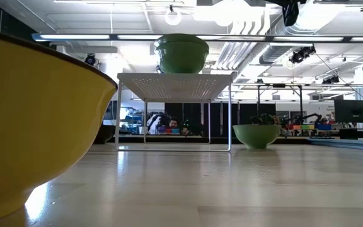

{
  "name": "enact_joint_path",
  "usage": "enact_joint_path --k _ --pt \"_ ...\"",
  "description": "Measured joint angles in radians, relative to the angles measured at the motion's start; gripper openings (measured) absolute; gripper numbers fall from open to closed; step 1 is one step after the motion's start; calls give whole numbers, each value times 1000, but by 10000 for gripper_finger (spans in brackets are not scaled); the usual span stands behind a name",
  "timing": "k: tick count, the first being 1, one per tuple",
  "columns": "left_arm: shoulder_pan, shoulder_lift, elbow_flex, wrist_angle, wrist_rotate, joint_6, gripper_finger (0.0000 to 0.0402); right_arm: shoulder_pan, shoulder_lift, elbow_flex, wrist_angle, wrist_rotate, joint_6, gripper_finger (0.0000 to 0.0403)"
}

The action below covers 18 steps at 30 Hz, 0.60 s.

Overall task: Pick & Place Mini bowls
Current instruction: Stack the red patterned bowl on top of the red patterned bowl

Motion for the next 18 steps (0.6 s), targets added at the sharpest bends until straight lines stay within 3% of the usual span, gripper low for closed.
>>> enact_joint_path --k 12,18 --pt "292 -411 0 -104 -242 -255 8 0 0 0 -7 -29 0 2" --pt "449 -498 22 -9 -353 -403 8 0 0 0 -20 -47 0 1"
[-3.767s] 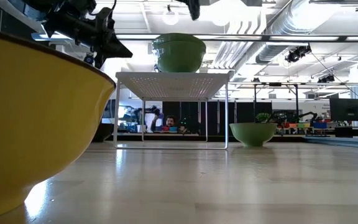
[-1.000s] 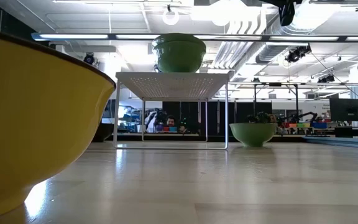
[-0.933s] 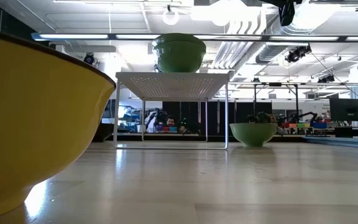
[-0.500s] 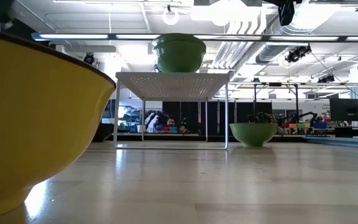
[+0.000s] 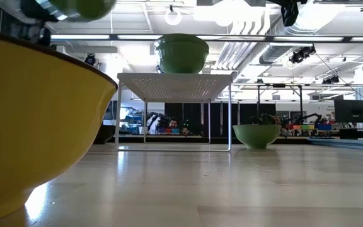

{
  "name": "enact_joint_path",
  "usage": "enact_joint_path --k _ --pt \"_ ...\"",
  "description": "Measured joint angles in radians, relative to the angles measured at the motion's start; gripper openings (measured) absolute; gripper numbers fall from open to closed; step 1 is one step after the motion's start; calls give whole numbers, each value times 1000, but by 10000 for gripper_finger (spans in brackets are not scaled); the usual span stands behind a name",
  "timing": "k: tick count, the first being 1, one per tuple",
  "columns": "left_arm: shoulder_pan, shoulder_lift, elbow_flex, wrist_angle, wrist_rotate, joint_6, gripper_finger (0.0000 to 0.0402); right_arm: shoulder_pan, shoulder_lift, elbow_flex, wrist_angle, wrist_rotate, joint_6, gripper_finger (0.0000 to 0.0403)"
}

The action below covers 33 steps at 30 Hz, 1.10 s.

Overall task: Pick & Place Mini bowls
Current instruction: Stack the red patterned bowl on top of the red patterned bowl

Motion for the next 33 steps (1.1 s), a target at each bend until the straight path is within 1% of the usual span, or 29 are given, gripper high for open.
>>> enact_joint_path --k 3,7,10,15,19,22,25,28,30,33 --pt "60 3 62 4 -44 -22 8 0 0 0 -4 0 0 1" --pt "171 49 169 1 -70 -69 9 0 0 0 -5 0 0 1" --pt "263 88 260 -38 -70 -97 9 0 0 0 -6 0 0 2" --pt "398 176 444 -185 -64 -99 9 0 0 0 -8 0 17 1" --pt "489 288 588 -178 -32 -84 9 0 0 0 -8 -7 48 1" --pt "540 375 694 -178 -9 -66 9 0 0 0 -8 -23 38 1" --pt "581 457 787 -190 3 -76 9 0 -1 0 0 -34 75 2" --pt "605 525 875 -281 25 -103 9 0 -2 0 -2 -77 112 1" --pt "616 570 929 -332 43 -110 9 0 -2 0 3 -82 125 2" --pt "620 626 979 -405 50 -128 9 0 -2 0 5 -108 124 2"
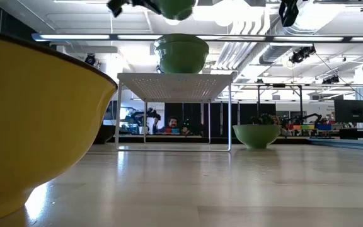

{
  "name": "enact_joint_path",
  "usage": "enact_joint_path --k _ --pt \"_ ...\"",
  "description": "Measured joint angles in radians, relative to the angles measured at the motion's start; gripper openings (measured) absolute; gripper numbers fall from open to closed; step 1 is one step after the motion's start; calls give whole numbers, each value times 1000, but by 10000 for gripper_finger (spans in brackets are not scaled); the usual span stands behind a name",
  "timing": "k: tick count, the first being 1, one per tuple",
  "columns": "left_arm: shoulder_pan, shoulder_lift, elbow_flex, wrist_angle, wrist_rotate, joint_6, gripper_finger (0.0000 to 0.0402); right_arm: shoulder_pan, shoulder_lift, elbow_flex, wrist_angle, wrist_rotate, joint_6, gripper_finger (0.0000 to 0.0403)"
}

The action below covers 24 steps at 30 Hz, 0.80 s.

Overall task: Pick & Place Mini bowls
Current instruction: Stack the red patterned bowl on top of the red patterned bowl

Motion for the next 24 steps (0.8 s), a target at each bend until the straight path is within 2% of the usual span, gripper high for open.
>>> enact_joint_path --k 5,9,13,20,24 --pt "-44 57 42 -83 32 -51 9 0 2 0 0 -29 -8 2" --pt "-100 94 40 -191 -6 -101 9 0 2 0 0 -47 -19 1" --pt "-132 95 40 -200 -43 -126 9 0 2 0 0 -69 -25 2" --pt "-152 137 41 -219 -175 -156 9 1 2 0 2 -75 -45 1" --pt "-152 178 40 -181 -165 -151 9 0 2 0 4 -75 -45 1"
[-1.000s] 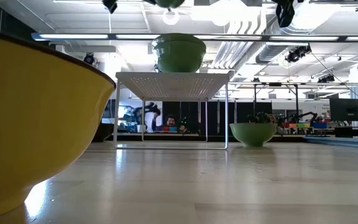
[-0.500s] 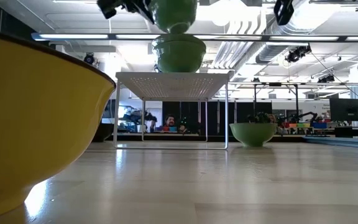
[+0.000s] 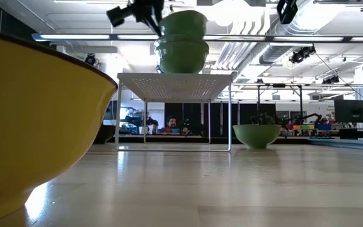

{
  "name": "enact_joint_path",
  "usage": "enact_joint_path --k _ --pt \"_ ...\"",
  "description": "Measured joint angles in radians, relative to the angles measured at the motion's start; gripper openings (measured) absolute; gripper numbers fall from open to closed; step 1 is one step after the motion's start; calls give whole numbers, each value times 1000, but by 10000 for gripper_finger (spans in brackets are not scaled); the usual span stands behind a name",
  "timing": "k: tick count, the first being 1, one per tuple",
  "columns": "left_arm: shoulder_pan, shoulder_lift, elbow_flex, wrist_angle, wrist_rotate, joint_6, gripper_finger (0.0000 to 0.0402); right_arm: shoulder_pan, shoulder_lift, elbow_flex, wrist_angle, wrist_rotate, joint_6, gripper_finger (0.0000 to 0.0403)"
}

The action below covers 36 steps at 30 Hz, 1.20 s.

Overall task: Pick & Place Mini bowls
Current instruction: Stack the red patterned bowl on top of the red patterned bowl

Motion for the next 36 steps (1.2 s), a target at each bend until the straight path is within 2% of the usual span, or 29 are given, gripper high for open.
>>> enact_joint_path --k 9,17,22,36 --pt "-5 19 -3 -77 -48 -10 9 0 0 0 4 0 0 1" --pt "-45 18 0 -40 -60 -46 9 0 0 0 4 0 0 1" --pt "-63 18 0 -77 -82 -71 9 0 0 0 12 0 -6 2" --pt "-71 42 2 -26 -104 -42 17 0 0 0 15 -2 -26 2"
